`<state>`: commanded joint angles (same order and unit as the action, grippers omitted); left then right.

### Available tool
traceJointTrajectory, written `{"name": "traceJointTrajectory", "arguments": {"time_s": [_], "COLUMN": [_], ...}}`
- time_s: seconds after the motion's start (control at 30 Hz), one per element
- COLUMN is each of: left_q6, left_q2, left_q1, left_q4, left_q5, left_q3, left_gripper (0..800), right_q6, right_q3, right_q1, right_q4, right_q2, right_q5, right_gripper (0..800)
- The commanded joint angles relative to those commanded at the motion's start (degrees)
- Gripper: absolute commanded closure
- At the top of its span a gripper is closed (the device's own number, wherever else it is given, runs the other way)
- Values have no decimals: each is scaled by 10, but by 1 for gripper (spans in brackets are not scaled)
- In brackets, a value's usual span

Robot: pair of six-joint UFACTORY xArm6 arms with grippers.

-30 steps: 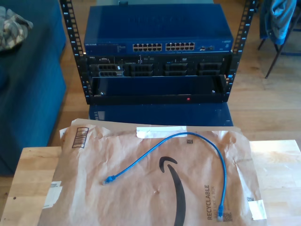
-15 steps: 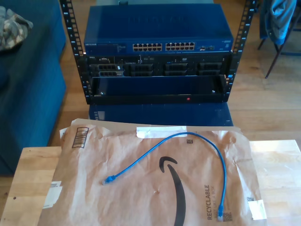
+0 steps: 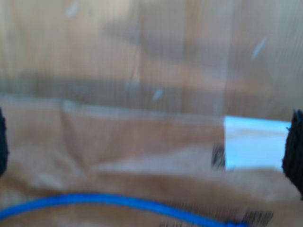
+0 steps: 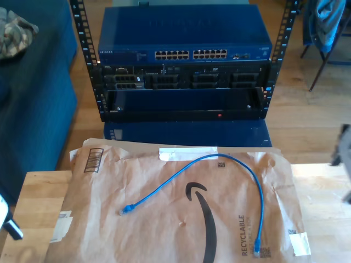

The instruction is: Grab the cable and plug it in

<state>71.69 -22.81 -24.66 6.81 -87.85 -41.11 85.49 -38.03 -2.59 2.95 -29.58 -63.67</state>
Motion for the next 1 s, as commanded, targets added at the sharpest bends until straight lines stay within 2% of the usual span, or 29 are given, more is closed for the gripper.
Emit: {"name": "traceJointTrajectory", "arguments": {"time_s": [0.13,0.27,0.5,0.73,1.0], "left_q6": [47,61,61,61,62], "left_q2": [0,0,20,21,27], "left_q1": [47,66,68,68,68], "left_q4": [1,23,96,109,109], "left_q5": [4,4,-1,4,4], "left_q3": [-23,-48,-113,-116,-116], "left_gripper": [0,0,0,0,0], "right_q6": [60,118,158,157,157], "right_q3": [-49,-121,-230,-298,-316], "right_q1": [104,200,273,284,342], "right_q4": [0,0,4,120,126], "right_q2": [33,102,172,218,298], "right_q5": [-2,0,-3,-16,-14], "right_gripper": [4,4,4,6,4]}}
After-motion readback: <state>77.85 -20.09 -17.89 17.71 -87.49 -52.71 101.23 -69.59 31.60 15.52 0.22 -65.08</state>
